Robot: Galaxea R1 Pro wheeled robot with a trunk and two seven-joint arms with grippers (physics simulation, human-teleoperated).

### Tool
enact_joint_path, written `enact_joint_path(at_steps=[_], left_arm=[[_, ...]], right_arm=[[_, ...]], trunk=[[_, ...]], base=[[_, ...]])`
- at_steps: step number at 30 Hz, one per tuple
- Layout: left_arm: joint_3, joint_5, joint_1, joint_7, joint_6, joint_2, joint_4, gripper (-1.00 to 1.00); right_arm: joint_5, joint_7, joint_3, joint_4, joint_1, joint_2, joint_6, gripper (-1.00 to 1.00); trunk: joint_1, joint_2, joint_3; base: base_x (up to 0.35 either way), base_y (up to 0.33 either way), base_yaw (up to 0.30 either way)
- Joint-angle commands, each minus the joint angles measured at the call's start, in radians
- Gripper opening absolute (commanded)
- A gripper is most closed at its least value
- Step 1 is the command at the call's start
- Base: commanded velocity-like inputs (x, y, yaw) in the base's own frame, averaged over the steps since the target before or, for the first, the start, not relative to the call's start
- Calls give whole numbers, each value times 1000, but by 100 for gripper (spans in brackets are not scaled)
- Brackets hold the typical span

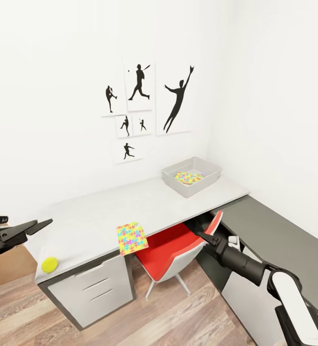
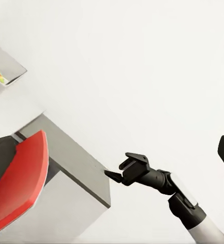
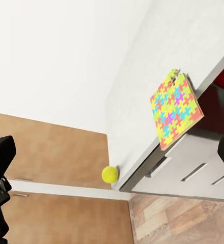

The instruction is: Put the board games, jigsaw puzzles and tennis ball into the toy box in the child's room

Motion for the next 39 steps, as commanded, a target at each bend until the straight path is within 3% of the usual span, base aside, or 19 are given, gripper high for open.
enact_joint_path(at_steps=[1,5,7,10,12,17,20,26,28,32,34,39], left_arm=[[-11,-17,-1,-3,11,-2,-1,100],[-79,-88,-1,6,14,-22,-1,100],[-130,-137,-7,35,18,-58,-1,100],[-162,-179,-15,133,22,-123,0,100],[-173,-198,-18,291,25,-190,1,100],[-190,-205,-20,501,27,-272,7,100],[-229,-206,-22,615,26,-323,59,100],[-281,-209,-51,750,16,-399,208,100],[-288,-211,-62,802,13,-455,242,100],[-306,-211,-68,903,-4,-527,278,100],[-317,-208,-69,936,-23,-545,291,100],[-326,-202,-69,965,-37,-560,302,100]], right_arm=[[10,10,-1,0,-1,0,5,100],[10,10,-1,1,-1,0,5,100],[10,10,-1,1,-1,0,5,100],[10,10,-1,1,-1,0,5,100],[10,10,-1,1,-1,0,3,100],[11,10,-1,1,-1,0,-1,100],[10,10,-1,1,-1,0,-2,100],[10,10,-1,1,-1,0,-3,100],[10,10,-1,0,-1,0,-3,100],[10,10,-1,0,-1,0,-3,100],[10,10,-1,0,-1,0,-3,100],[11,10,-1,0,-1,0,-3,100]], trunk=[[1,-2,-2],[1,-2,-2],[1,-2,-2],[1,-2,-2],[1,-2,-2],[1,-2,-2],[1,-2,-2],[1,-2,-2],[1,-2,-2],[1,-2,-2],[1,-2,-2],[1,-2,-2]], base=[[0,-11,-77],[0,-5,-34],[0,-2,-11],[0,-1,-4],[0,0,-1],[0,0,0],[0,0,0],[0,0,0],[0,0,0],[0,0,0],[0,0,0],[0,0,0]])
